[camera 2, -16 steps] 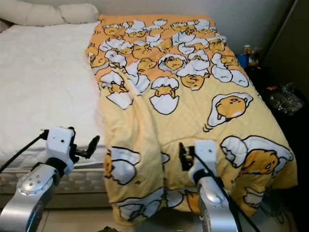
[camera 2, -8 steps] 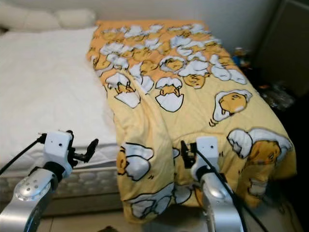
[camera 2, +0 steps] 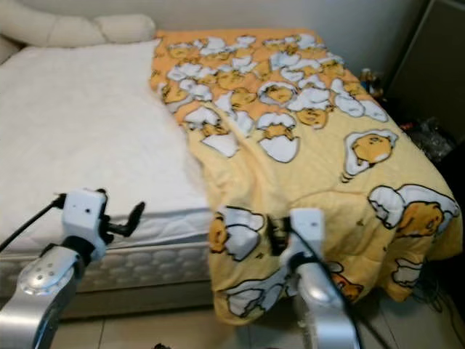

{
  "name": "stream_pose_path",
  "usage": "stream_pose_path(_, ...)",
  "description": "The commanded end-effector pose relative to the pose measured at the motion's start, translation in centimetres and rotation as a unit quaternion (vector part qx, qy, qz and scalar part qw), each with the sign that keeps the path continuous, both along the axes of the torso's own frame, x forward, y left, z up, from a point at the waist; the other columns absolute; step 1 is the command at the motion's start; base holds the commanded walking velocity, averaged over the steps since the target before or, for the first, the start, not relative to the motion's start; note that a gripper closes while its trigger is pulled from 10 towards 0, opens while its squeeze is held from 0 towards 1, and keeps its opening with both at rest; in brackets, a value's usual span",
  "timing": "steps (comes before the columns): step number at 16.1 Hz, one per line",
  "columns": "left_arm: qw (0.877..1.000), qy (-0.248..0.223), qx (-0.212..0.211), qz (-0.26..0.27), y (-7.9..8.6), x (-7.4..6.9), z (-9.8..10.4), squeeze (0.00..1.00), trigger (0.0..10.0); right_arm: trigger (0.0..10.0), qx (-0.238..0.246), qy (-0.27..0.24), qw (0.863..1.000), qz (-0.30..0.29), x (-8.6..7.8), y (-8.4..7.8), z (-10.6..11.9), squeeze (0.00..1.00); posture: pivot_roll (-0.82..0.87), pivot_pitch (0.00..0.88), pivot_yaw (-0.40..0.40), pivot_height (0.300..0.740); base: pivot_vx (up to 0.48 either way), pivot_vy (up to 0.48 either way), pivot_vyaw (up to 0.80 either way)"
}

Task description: Clean up the room

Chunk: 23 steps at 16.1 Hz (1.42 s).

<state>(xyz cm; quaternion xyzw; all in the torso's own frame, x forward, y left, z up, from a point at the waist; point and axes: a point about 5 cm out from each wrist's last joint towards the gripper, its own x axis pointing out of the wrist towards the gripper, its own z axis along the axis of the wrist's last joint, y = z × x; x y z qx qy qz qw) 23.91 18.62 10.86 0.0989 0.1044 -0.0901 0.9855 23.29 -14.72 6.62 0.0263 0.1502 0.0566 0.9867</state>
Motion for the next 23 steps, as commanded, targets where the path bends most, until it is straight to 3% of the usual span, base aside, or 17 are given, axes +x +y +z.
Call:
stream_pose_path(1, 1.000, 0.001, -0.005, -0.005, -0.3, 0.1, 0.0, 0.00, 10.0, 10.0, -0.007, -0.005, 1.000, -0.012, -0.1, -0.7, 0.4, 0.00, -0.03, 0.000, 0.046, 0.740, 0.000, 0.296, 0.00)
stream_pose_path(6, 0.999, -0.006, -0.032, -0.001, -0.7, 0.4, 0.1, 0.00, 10.0, 10.0, -0.011, -0.002, 1.000, -0.008, 0.1, -0.6, 0.5, 0.00, -0.03, 0.000, 0.028, 0.740, 0.000, 0.117, 0.00)
stream_pose_path(12, 0.999, -0.006, -0.030, 0.008, -0.9, 0.7, -0.2, 0.00, 10.0, 10.0, -0.028, -0.004, 1.000, 0.011, 1.5, -0.5, 0.9, 0.00, -0.03, 0.000, 0.018, 0.740, 0.000, 0.000, 0.00)
stream_pose_path(13, 1.000, -0.006, -0.031, 0.004, -0.9, 0.7, -0.2, 0.00, 10.0, 10.0, -0.024, -0.002, 1.000, 0.018, 1.7, -0.4, 0.8, 0.28, -0.03, 0.000, 0.019, 0.740, 0.000, 0.000, 0.00)
stream_pose_path(14, 1.000, -0.003, -0.031, -0.004, -0.9, 0.8, -0.1, 0.00, 10.0, 10.0, -0.021, 0.017, 0.999, 0.025, 2.0, -0.1, 0.5, 1.00, -0.03, 0.000, 0.023, 0.740, 0.000, 0.000, 0.00)
stream_pose_path(16, 0.999, -0.003, -0.032, -0.033, -1.1, 1.0, 0.2, 0.00, 10.0, 10.0, -0.049, 0.061, 0.992, 0.103, 3.1, 1.8, -0.5, 1.00, -0.03, 0.000, 0.033, 0.740, 0.000, 0.000, 0.00)
stream_pose_path(19, 0.999, -0.007, -0.024, -0.031, -0.3, 1.3, 0.5, 0.00, 10.0, 10.0, -0.032, 0.062, 0.973, 0.220, 4.3, 5.9, -0.5, 1.00, -0.02, 0.000, 0.045, 0.740, 0.000, 0.000, 0.00)
stream_pose_path(20, 0.999, -0.006, -0.018, -0.045, -0.1, 1.4, 0.8, 0.00, 10.0, 10.0, -0.046, 0.065, 0.978, 0.192, 6.1, 5.9, -0.9, 1.00, -0.01, 0.000, 0.055, 0.740, 0.000, 0.000, 0.00)
stream_pose_path(23, 0.996, -0.001, -0.021, -0.086, -0.7, 1.3, 1.0, 0.00, 10.0, 10.0, -0.069, 0.067, 0.988, 0.118, 8.6, 3.6, -1.0, 1.00, -0.01, 0.000, 0.064, 0.740, 0.000, 0.000, 0.00)
